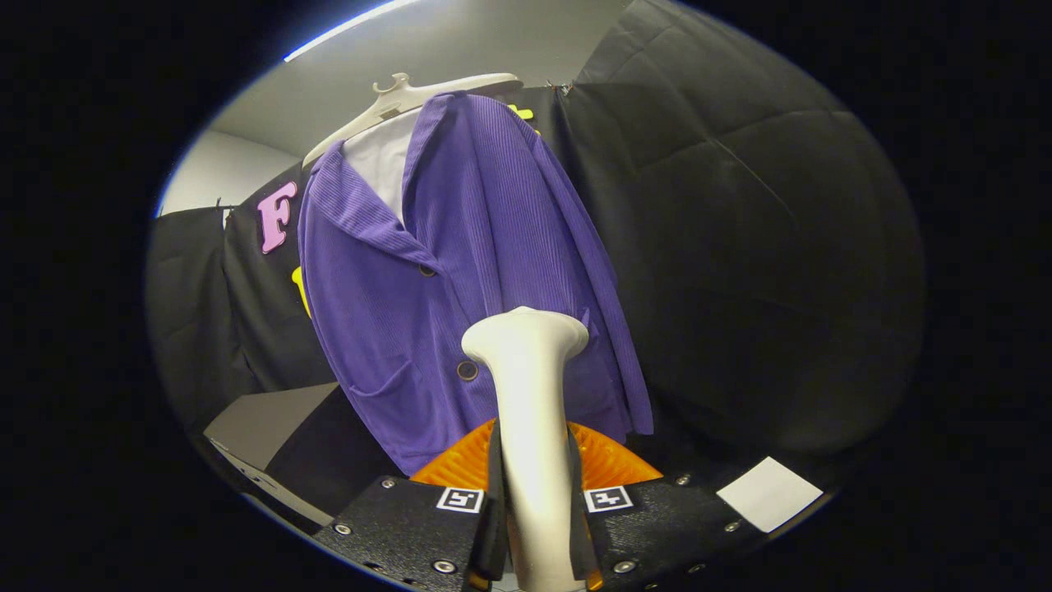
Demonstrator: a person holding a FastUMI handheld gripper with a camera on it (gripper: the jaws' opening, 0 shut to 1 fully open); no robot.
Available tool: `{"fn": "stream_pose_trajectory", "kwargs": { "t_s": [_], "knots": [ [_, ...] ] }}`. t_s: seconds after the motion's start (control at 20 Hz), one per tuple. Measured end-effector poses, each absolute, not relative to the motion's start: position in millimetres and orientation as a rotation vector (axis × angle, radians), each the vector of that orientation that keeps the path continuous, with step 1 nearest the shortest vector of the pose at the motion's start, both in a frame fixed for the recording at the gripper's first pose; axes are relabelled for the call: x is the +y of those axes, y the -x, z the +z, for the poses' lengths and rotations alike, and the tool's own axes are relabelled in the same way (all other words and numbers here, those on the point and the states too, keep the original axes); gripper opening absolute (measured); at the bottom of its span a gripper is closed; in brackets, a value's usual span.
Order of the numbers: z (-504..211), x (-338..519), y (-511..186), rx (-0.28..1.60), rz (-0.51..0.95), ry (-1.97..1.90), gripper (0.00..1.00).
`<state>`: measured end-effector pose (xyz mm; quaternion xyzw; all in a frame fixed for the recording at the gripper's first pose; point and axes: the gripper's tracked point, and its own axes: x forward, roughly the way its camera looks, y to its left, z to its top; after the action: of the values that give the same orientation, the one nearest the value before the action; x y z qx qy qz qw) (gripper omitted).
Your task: Iron the clothes twice with a garment steamer, once on the left side and once on the right side.
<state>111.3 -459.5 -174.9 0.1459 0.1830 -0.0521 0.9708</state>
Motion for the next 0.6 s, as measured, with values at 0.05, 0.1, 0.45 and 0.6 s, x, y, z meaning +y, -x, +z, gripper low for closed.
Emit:
{"fn": "stream_pose_trajectory", "kwargs": {
  "t_s": [0.05, 0.1, 0.45, 0.6],
  "knots": [
    [-180.7, -459.3, -107.9, 0.38, -0.104, -0.294, 0.3],
    [-186.4, -457.7, -105.7, 0.39, -0.102, -0.294, 0.3],
    [-232.2, -448.5, -95.2, 0.484, -0.092, -0.28, 0.3],
    [-250.1, -443.5, -87.6, 0.528, -0.091, -0.274, 0.3]
  ]
}}
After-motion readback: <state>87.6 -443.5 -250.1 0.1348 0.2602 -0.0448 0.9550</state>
